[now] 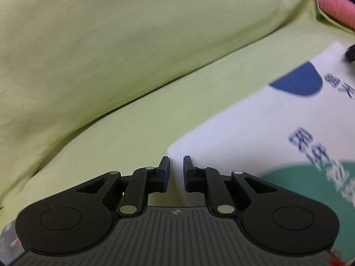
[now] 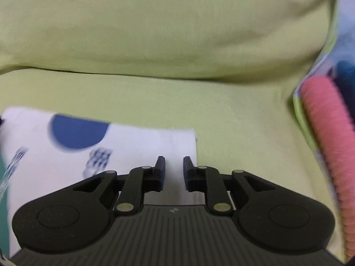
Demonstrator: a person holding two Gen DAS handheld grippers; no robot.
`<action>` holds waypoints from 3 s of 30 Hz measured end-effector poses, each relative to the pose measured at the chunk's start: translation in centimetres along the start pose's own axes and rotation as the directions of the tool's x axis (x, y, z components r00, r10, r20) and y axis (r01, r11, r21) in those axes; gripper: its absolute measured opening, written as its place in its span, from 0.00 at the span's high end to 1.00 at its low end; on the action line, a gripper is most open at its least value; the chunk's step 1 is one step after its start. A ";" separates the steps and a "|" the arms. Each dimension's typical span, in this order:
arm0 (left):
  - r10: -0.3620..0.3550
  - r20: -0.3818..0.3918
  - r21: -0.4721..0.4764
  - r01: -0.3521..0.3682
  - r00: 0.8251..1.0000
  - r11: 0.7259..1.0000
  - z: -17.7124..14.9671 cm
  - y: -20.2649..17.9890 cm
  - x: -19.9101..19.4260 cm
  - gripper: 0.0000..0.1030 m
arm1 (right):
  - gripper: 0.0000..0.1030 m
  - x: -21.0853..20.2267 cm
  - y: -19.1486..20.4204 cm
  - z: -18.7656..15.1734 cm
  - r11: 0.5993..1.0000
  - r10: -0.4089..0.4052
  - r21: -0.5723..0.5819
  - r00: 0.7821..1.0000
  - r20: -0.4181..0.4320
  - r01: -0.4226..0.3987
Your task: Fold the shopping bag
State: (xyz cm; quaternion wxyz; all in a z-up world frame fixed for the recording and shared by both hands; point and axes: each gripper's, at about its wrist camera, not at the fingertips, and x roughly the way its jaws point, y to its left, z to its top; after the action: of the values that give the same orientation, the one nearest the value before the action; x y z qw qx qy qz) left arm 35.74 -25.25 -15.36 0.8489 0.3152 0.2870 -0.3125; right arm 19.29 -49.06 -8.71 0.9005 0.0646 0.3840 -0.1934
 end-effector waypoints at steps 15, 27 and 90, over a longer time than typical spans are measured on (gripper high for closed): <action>-0.101 -0.123 -0.253 0.067 0.987 0.965 -10.2 -9.3 -15.7 0.82 | 0.84 -14.2 2.6 -16.4 0.999 0.041 0.003 0.999 0.009 -0.041; -0.057 -0.103 -0.287 0.025 0.993 0.958 -10.8 -9.1 -22.3 0.81 | 0.73 -19.2 4.0 -17.2 0.999 -0.007 0.037 1.000 0.027 0.006; -0.704 0.211 -0.445 0.707 0.679 0.549 -1.3 10.1 8.6 0.72 | 0.47 7.9 -9.3 4.1 0.892 0.431 0.184 0.900 -0.069 -0.413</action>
State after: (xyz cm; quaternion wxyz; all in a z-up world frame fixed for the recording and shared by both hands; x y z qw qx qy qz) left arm 48.06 -21.24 -18.46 0.7032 -0.0551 0.4552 -0.5434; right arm 23.28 -61.07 -11.20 0.8905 0.2313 0.3913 -0.0205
